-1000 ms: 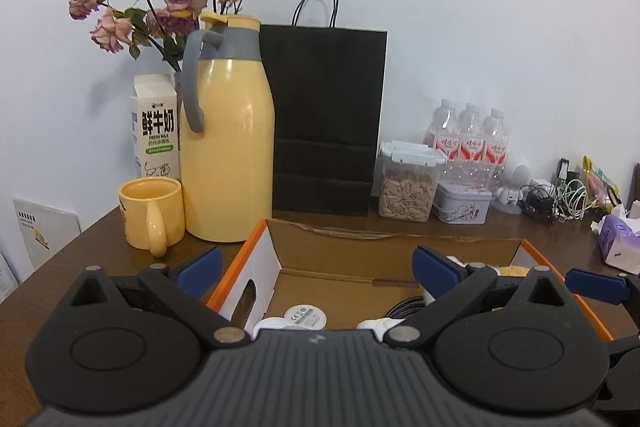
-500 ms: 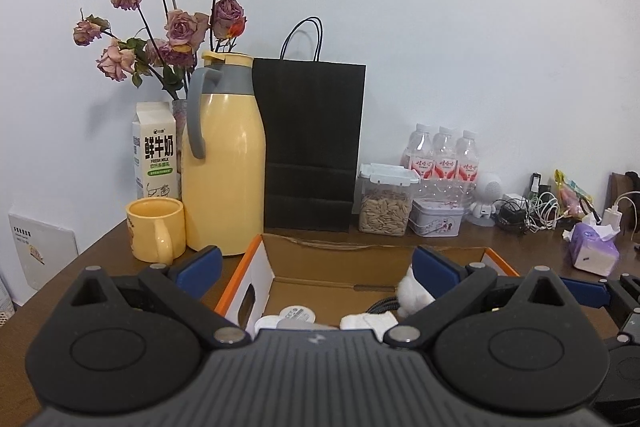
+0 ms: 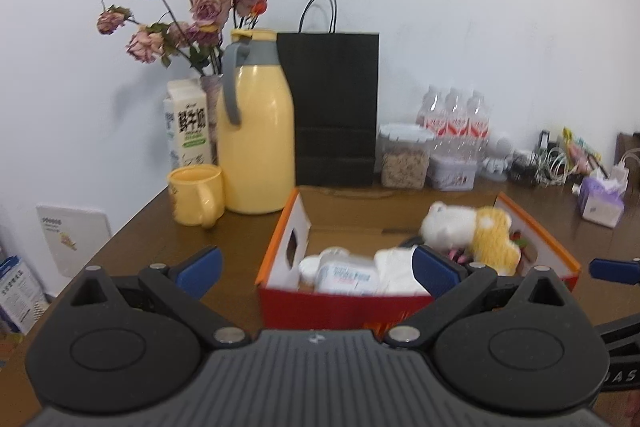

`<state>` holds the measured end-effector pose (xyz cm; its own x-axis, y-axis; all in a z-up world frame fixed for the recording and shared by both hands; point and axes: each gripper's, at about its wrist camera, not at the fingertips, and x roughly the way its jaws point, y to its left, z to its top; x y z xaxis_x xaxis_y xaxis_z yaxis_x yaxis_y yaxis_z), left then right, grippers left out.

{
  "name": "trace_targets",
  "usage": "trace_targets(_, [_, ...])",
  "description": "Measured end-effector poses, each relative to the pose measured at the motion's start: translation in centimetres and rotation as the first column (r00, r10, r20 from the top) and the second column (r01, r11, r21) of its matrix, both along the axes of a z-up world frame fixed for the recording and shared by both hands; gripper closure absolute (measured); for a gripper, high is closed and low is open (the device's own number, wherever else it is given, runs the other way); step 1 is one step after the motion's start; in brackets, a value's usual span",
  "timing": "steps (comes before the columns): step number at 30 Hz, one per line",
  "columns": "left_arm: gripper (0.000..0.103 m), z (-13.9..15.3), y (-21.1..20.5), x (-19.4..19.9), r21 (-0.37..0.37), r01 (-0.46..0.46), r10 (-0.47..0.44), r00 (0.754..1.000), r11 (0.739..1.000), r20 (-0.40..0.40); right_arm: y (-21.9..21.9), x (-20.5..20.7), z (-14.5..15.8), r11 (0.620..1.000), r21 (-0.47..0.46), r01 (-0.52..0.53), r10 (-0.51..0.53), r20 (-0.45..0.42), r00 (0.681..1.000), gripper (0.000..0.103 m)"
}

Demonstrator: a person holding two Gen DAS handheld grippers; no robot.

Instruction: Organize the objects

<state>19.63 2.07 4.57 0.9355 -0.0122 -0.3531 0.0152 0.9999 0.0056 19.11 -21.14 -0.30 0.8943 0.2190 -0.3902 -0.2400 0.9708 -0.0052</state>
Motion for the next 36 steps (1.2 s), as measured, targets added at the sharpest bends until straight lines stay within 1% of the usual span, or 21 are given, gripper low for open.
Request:
trace_targets(5, [0.000,-1.3,0.4,-1.6,0.025,0.001,0.000,0.998,1.000,-0.065,-0.7,-1.6,-0.9,1.000,0.006,0.005,-0.005,-0.037,0.999,0.000])
trace_targets(8, [0.000,-2.3,0.3,-2.1,0.038,0.022,-0.017,0.993,0.999,-0.115,-1.0,-2.2,-1.3,1.000,0.012,0.010,-0.010,-0.053,0.999,0.000])
trace_targets(10, [0.000,-2.9,0.0,-2.1,0.034,0.048,-0.041,0.985,0.998,-0.167,-1.2,-2.4,-1.6,1.000,0.013,0.013,-0.012,-0.062,0.998,0.000])
trace_targets(13, [0.000,-3.8,-0.8,-2.0,0.019,0.112,-0.104,0.965,0.994,-0.240,-1.3,-2.8,-1.9,1.000,0.013,0.012,-0.011,-0.073,0.997,0.000])
trace_targets(15, [0.000,-4.5,-1.6,-1.9,0.042,0.143,-0.126,0.952,0.989,-0.278,-1.3,-3.0,-2.1,1.000,0.012,0.012,-0.011,-0.076,0.997,0.000])
trace_targets(18, [0.000,-5.3,-2.5,-1.9,0.056,0.155,-0.131,0.944,0.986,-0.302,-1.5,-3.2,-2.2,1.000,0.013,0.011,-0.010,-0.080,0.997,0.000])
trace_targets(21, [0.000,-5.9,-2.5,-1.5,0.035,0.162,-0.142,0.936,0.986,-0.322,-1.7,-3.2,-2.5,1.000,0.015,0.014,-0.013,-0.091,0.996,0.000])
trace_targets(24, [0.000,-6.7,-2.5,-0.7,0.026,0.149,-0.130,0.924,0.988,-0.359,-1.9,-2.9,-2.8,1.000,0.018,0.016,-0.014,-0.103,0.995,0.000])
trace_targets(26, [0.000,-7.1,-2.2,-0.2,0.007,0.139,-0.126,0.915,0.990,-0.382,-1.9,-2.8,-3.0,1.000,0.019,0.014,-0.012,-0.108,0.994,0.000])
trace_targets(28, [0.000,-7.4,-1.6,0.1,-0.036,0.129,-0.133,0.909,0.991,-0.394,-2.0,-2.7,-3.2,1.000,0.020,0.013,-0.010,-0.114,0.993,0.000])
trace_targets(30, [0.000,-7.3,-1.3,0.0,-0.064,0.119,-0.135,0.912,0.991,-0.388,-2.0,-2.5,-3.4,1.000,0.019,0.012,-0.010,-0.119,0.993,0.000])
trace_targets(32, [0.001,-7.1,-1.2,-0.3,-0.064,0.118,-0.133,0.921,0.991,-0.365,-2.0,-2.4,-3.7,1.000,0.018,0.013,-0.011,-0.128,0.992,0.000])
trace_targets(34, [0.006,-6.8,-1.1,-0.5,-0.066,0.118,-0.133,0.929,0.991,-0.346,-2.0,-2.2,-3.9,1.000,0.017,0.015,-0.012,-0.136,0.991,0.000])
trace_targets(36, [0.006,-6.6,-1.1,-0.7,-0.064,0.121,-0.135,0.933,0.991,-0.333,-2.0,-2.1,-4.1,1.000,0.017,0.015,-0.013,-0.143,0.990,0.000])
